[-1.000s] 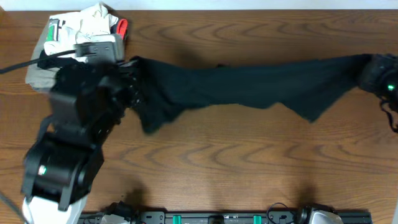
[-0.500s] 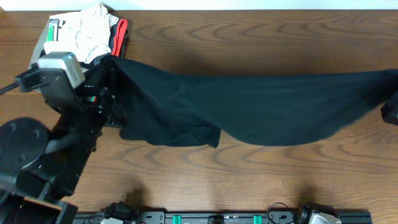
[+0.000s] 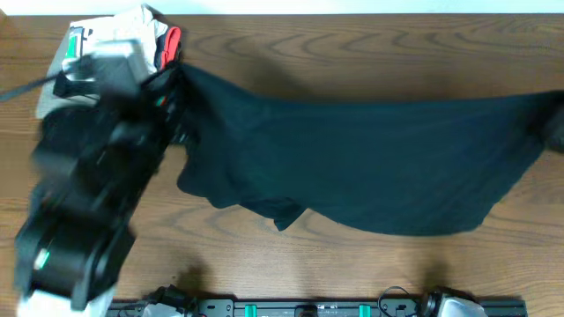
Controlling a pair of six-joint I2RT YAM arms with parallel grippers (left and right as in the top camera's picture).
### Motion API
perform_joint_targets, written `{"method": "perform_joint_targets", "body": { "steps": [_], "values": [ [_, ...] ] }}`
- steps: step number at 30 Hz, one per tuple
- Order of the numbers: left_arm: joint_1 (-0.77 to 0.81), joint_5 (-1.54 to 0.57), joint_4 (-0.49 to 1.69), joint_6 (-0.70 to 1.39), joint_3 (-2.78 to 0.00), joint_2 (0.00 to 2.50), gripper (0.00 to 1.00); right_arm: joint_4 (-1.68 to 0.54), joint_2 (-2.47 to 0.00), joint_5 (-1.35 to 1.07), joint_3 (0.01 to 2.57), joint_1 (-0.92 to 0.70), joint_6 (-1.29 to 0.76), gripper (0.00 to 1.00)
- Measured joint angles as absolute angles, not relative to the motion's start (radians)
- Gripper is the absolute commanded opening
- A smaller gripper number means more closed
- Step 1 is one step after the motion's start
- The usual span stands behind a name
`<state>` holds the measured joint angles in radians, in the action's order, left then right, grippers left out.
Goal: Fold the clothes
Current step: 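Stretch the shirt between both grippers and lift it, then lay the stretched shirt flat on the table with both grippers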
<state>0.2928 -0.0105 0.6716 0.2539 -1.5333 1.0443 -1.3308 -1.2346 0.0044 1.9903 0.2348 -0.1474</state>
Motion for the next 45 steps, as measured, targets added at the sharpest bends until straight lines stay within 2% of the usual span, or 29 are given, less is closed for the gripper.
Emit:
{"method": "perform_joint_targets", "body": {
  "steps": [7,13,28,36,45],
  "values": [
    [0.296,0.04,0.624,0.247,-1.533,1.269,0.06,-1.311,-1.483,-0.003,1.989,0.235,-0.146,0.01],
    [0.297,0.062,0.487,0.234,-1.533,1.441,0.06,-1.184,-1.678,-0.029,1.988,0.235,-0.13,0.01],
    [0.296,0.083,-0.139,0.231,-1.534,1.921,0.06,-0.742,-2.108,-0.116,1.988,0.234,-0.12,0.01],
    [0.296,0.091,-0.402,0.231,-1.533,2.124,0.06,-0.579,-2.223,-0.138,1.987,0.233,-0.121,0.01],
    [0.282,0.105,-0.466,0.231,-1.533,2.148,0.06,-0.503,-2.276,-0.15,1.987,0.233,-0.12,0.01]
  ]
}}
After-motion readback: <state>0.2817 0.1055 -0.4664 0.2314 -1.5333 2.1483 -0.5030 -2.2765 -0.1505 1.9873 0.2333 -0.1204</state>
